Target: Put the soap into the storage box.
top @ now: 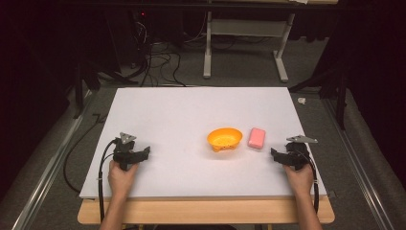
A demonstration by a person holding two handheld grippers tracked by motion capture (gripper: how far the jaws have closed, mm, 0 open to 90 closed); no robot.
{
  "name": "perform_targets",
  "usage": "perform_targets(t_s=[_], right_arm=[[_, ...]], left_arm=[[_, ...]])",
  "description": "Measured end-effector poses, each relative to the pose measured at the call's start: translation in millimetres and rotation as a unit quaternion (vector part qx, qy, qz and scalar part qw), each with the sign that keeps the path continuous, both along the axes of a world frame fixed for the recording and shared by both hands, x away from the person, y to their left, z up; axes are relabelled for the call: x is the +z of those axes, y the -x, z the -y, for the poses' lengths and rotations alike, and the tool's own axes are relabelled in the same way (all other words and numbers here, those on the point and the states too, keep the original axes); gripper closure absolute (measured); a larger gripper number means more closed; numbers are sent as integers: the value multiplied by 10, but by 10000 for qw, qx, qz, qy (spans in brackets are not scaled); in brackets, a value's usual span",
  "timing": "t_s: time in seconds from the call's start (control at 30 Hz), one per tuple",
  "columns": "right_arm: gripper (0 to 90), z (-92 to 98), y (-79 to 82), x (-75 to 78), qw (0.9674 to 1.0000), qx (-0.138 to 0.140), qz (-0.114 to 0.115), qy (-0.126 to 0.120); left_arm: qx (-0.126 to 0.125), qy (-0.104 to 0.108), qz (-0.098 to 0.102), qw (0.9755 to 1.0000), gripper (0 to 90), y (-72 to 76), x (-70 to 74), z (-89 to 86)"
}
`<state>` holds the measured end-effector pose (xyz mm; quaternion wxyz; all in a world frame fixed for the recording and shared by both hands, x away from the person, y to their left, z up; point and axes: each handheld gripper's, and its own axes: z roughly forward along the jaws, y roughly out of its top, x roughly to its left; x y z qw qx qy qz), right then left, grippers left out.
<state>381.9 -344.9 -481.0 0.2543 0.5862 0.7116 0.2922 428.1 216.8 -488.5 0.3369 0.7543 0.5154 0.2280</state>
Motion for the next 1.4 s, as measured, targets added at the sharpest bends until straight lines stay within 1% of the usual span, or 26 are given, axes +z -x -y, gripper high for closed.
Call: perform_targets(t_s=[0.63,0.9,1.0,1.1,1.17,1.2,1.27,1.3,1.4], right_arm=[[270,-3,2,-4,10000,-6,29,9],[270,6,-8,5,10000,6,-14,-15],[278,15,-8,11,10000,-29,-34,-77],[239,3,-23,19,9999,-46,-91,-134],[204,-8,-37,40,9998,-12,-210,-47],[187,-13,-43,45,9997,-17,-231,-13],[185,-14,-45,49,9998,-1,-215,-51],[179,-17,-43,59,9998,26,-176,-124],[166,-31,-33,85,9998,118,-100,-129]], left_arm=[[0,4,0,10000,265,-1,0,-1],[0,4,0,10000,265,-2,0,-1],[-2,4,-2,10000,265,-2,0,-1],[-1,5,-1,10000,265,-2,0,-1],[-1,5,-2,10000,265,-2,0,-1],[-1,5,-2,10000,265,-2,0,-1],[-1,4,-2,10000,265,-2,0,-1],[0,6,-2,10000,265,-2,0,-1],[0,5,-1,10000,265,-2,0,-1]])
